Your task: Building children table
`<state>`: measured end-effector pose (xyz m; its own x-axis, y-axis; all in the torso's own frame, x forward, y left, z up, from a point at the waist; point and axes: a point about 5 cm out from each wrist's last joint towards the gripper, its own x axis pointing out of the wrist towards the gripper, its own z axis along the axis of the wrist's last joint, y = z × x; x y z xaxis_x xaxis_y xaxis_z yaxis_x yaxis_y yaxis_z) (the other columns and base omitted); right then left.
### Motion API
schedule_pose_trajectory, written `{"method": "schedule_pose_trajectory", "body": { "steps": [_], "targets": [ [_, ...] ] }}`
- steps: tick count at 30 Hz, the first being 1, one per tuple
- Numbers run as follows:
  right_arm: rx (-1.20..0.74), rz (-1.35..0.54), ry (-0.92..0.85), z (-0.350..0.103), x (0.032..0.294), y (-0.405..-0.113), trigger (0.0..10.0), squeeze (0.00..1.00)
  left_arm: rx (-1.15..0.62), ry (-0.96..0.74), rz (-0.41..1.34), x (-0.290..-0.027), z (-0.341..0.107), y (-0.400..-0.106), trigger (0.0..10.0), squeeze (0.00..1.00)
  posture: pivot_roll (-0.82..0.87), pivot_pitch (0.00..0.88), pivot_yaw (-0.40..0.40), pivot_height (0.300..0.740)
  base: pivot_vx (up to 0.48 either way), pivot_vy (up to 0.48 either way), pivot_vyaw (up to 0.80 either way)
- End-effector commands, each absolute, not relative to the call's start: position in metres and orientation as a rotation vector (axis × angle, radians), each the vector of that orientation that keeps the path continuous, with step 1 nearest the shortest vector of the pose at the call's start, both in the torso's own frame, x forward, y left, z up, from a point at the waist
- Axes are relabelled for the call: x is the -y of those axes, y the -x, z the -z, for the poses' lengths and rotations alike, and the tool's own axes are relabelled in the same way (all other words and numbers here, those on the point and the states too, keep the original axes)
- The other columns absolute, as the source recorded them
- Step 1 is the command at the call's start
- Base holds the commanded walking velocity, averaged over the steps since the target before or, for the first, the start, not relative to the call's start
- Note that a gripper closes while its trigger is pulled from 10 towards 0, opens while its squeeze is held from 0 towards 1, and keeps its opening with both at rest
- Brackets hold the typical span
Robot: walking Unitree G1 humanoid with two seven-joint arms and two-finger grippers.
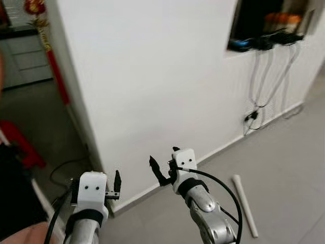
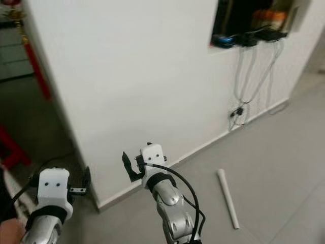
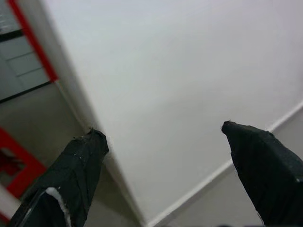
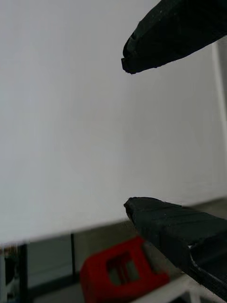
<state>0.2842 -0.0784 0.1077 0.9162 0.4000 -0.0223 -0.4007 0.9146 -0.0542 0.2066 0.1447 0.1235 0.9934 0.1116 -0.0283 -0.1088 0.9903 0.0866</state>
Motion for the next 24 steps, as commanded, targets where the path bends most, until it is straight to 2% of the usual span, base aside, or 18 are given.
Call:
{"method": "schedule_pose_trajectory", "body": {
  "steps": [1,12,24],
  "targets": [
    [-0.004,-0.413,0.042,-0.1103,0.0774,-0.2844,10.0,0.0,-0.035,-0.097,-0.106,-0.1443,-0.1227,-0.2053,10.0,0.0,-0.02,0.0,0.015,0.74,0.0,-0.458,0.0],
    [-0.006,-0.412,0.045,-0.1104,0.0781,-0.2853,10.0,0.0,-0.039,-0.098,-0.126,-0.1467,-0.1214,-0.2053,10.0,0.0,-0.02,0.0,0.01,0.74,0.0,-0.458,0.0],
    [-0.01,-0.412,0.048,-0.1102,0.078,-0.2853,10.0,0.0,-0.043,-0.066,-0.154,-0.1495,-0.1215,-0.2062,10.0,0.0,-0.02,0.0,0.005,0.74,0.0,0.0,0.0]
  ]
}}
